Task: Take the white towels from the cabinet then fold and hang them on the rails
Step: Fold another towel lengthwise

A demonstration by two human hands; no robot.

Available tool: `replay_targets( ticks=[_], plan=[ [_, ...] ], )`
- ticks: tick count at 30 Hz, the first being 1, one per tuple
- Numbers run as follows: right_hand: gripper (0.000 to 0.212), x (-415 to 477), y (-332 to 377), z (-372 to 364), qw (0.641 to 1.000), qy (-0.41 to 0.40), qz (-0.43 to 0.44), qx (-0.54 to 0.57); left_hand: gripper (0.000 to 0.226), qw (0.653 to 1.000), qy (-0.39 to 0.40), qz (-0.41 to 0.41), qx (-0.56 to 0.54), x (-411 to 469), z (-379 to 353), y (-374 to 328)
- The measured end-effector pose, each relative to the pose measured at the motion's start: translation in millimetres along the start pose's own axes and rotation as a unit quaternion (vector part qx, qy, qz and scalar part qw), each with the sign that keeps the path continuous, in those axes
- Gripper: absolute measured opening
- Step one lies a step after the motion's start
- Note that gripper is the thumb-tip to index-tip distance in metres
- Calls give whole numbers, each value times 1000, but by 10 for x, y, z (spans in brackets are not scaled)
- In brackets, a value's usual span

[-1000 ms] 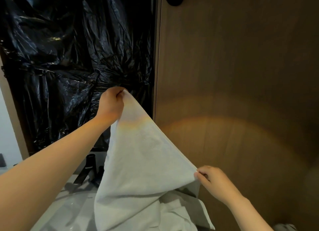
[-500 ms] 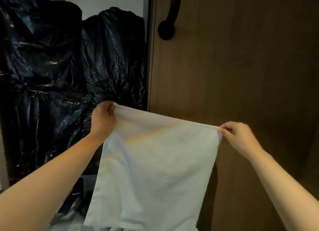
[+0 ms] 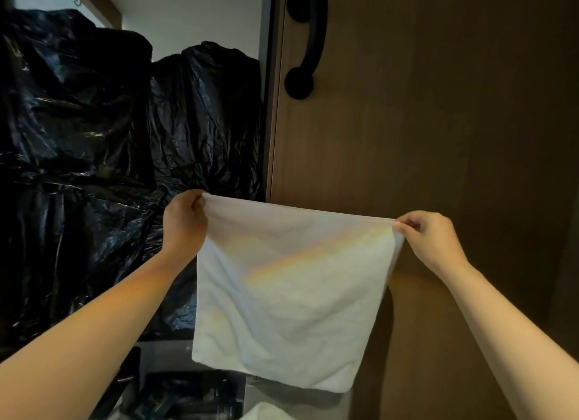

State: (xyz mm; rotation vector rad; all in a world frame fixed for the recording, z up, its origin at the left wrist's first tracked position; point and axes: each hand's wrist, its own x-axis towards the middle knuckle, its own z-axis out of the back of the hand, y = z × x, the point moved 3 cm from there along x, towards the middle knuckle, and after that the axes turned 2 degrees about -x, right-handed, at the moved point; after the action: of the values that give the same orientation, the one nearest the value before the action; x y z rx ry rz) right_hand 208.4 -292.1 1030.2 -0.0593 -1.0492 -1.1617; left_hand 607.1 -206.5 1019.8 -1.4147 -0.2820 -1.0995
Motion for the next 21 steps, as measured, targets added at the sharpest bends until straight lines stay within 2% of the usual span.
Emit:
replay_targets(
  ticks=[6,9,12,16,18,21],
  plan=[
    [10,-36,-125,-33,999,5,-39,-22,29,997,33,15,-68,-96,35,-65],
    [29,-173,-243,-180,993,66,-74,-61,26,993,58,13,-102,-268,10,-134],
    [31,-426,-210,-391,990,110,-69,-57,22,989,120,2,-86,-556,-124,-205],
    [14,-955,27,-691,980,191,-19,43,19,962,248,-49,-102,-1168,-362,-217],
    [13,-1242,143,-805,969,224,-1,104,18,953,281,-52,-98,-1459,-455,-170],
    [21,-1633,189,-940,948,262,-10,181,17,949,296,-13,-113,-1800,-515,-105]
  ],
)
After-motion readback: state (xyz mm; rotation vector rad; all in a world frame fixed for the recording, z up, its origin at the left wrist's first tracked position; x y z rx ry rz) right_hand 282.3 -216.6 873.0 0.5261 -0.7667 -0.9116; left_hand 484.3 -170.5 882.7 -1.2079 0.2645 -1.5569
